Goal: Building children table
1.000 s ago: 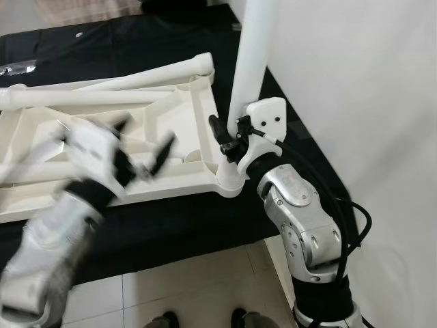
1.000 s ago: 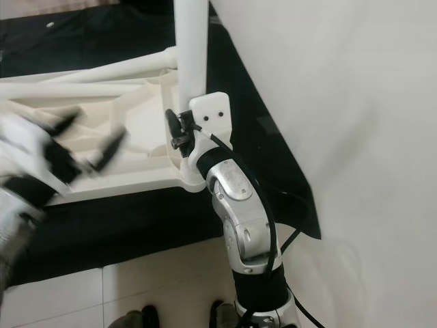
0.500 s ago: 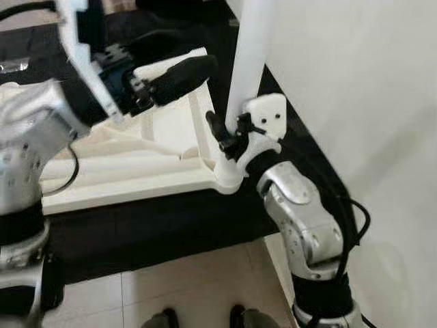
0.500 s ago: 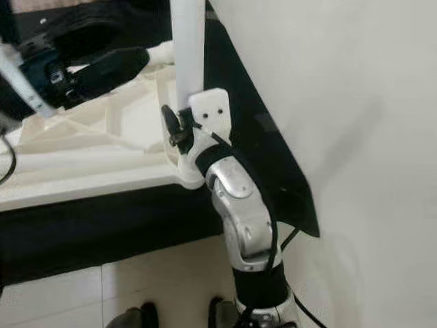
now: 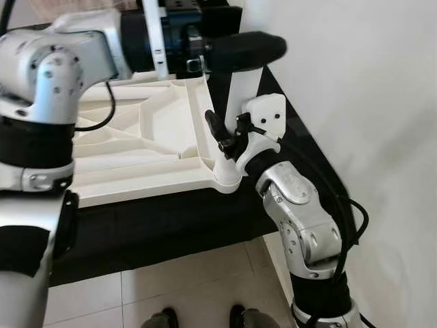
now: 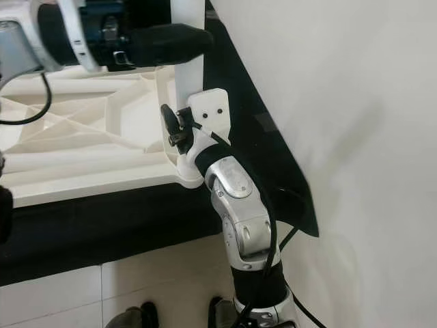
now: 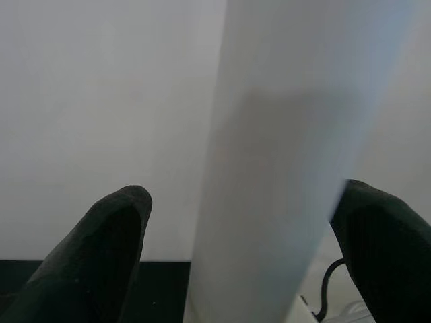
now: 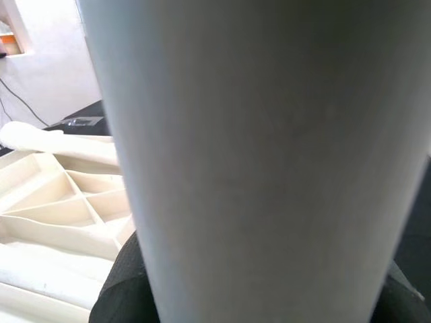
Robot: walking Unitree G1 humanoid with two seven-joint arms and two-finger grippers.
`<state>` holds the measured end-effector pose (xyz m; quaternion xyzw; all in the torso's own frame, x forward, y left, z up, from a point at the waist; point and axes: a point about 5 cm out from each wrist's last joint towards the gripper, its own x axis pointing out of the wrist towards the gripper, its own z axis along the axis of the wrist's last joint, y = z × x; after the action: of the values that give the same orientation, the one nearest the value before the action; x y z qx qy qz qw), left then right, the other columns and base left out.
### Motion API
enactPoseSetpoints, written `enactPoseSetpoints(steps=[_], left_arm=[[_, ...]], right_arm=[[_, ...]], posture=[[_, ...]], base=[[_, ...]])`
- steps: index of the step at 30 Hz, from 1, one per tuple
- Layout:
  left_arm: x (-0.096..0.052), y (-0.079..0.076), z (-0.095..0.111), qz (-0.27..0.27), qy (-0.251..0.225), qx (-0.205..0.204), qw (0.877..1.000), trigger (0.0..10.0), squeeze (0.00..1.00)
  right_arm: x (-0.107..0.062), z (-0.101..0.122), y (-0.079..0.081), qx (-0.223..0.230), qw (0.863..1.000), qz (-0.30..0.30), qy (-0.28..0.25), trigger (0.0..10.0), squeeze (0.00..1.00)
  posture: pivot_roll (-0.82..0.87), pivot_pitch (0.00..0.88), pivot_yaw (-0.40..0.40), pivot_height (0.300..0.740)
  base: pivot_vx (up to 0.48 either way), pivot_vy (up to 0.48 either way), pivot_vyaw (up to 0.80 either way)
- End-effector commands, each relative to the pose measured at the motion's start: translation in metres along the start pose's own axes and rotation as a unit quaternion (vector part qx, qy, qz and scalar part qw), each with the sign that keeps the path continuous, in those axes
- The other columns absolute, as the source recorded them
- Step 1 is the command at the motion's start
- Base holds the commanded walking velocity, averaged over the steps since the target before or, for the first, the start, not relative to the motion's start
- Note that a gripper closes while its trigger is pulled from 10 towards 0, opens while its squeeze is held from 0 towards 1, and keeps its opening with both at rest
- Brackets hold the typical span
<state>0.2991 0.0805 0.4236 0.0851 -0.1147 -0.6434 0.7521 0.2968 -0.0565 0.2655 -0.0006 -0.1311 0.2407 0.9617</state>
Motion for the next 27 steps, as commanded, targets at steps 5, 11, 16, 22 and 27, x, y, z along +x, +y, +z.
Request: enactPoseSetpoints(steps=[5, 11, 16, 22, 27], left_arm=[[0.014, 0.007, -0.003, 0.001, 0.018, 0.015, 1.000, 0.0, 0.00], [0.018, 0.010, 0.003, 0.013, 0.005, 0.031, 0.999, 0.0, 0.00], [0.016, 0.007, -0.006, 0.008, 0.009, 0.043, 0.999, 0.0, 0.00], [0.010, 0.002, -0.018, 0.007, 0.017, 0.054, 0.998, 0.0, 0.00], [0.008, 0.006, -0.019, 0.014, 0.015, 0.053, 0.998, 0.0, 0.00]], right_arm=[[0.002, -0.018, 0.019, 0.055, 0.997, 0.043, 0.038, 10.0, 0.00], [0.003, -0.018, 0.019, 0.056, 0.997, 0.044, 0.037, 10.0, 0.00], [0.004, -0.016, 0.015, 0.057, 0.997, 0.046, 0.037, 10.0, 0.00], [0.005, -0.014, 0.008, 0.048, 0.997, 0.050, 0.038, 10.0, 0.00], [0.007, -0.013, 0.004, 0.044, 0.997, 0.051, 0.038, 10.0, 0.00]], posture=[[0.02, 0.229, 0.037, 0.740], [0.02, 0.229, 0.037, 0.740], [0.01, 0.233, 0.033, 0.740], [0.01, 0.240, 0.026, 0.740], [0.01, 0.243, 0.020, 0.740]], base=[[0.000, 0.000, 0.00], [0.000, 0.000, 0.00], [0.000, 0.000, 0.00], [0.000, 0.000, 0.00], [0.000, 0.000, 0.00]])
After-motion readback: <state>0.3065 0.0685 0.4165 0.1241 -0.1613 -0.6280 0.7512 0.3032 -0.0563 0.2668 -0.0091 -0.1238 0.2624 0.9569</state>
